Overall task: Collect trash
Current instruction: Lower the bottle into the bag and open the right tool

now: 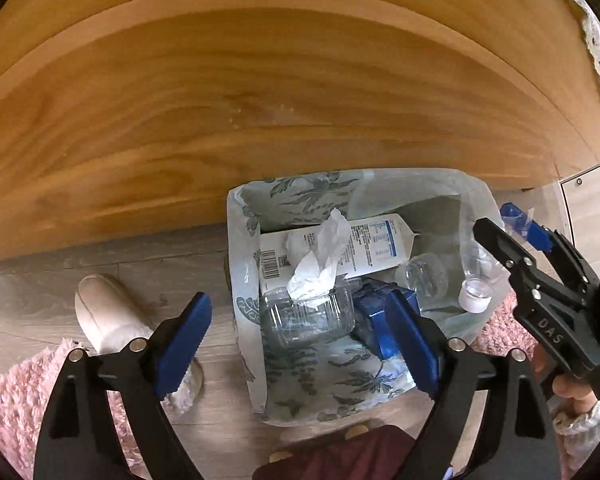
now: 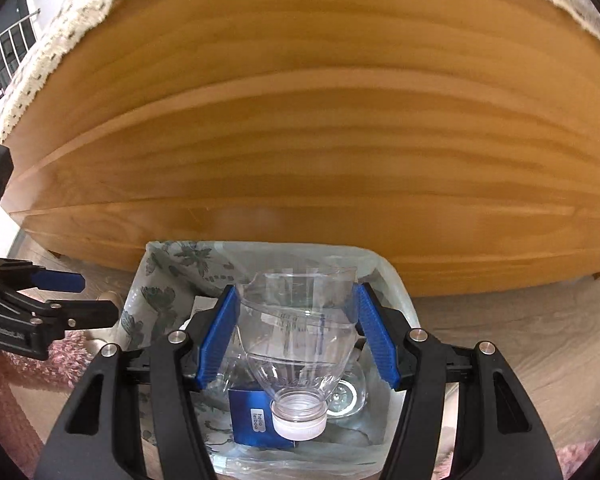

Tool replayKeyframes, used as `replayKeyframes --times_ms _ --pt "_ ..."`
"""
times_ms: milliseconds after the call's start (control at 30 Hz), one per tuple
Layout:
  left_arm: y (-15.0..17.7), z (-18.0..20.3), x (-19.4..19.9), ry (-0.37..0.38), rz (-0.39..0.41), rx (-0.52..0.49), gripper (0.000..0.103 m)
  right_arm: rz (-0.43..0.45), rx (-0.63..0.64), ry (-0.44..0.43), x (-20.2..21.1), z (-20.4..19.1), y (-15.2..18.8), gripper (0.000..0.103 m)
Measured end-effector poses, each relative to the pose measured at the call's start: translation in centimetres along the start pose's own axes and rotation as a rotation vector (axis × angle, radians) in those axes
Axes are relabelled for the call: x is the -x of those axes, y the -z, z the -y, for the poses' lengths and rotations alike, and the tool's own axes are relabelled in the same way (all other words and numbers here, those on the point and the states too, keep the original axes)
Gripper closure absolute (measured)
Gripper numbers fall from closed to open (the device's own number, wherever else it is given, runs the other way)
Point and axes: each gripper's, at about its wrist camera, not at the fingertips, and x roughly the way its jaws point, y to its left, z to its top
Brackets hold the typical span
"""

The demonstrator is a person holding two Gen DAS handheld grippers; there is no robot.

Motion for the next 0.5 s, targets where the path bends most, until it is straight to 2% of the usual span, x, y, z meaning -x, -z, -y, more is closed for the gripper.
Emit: replayKeyframes --times_ms 267,500 --pt "0.2 0.3 -0.5 0.007 -0.021 -0.014 0.018 -0.067 0.017 0.035 -2.5 0.1 1.1 0.044" --pt "0.2 0.1 -0.5 0.011 -0.026 -0.013 0.018 -0.073 0.033 0.077 -3.9 0.4 1.7 0.044"
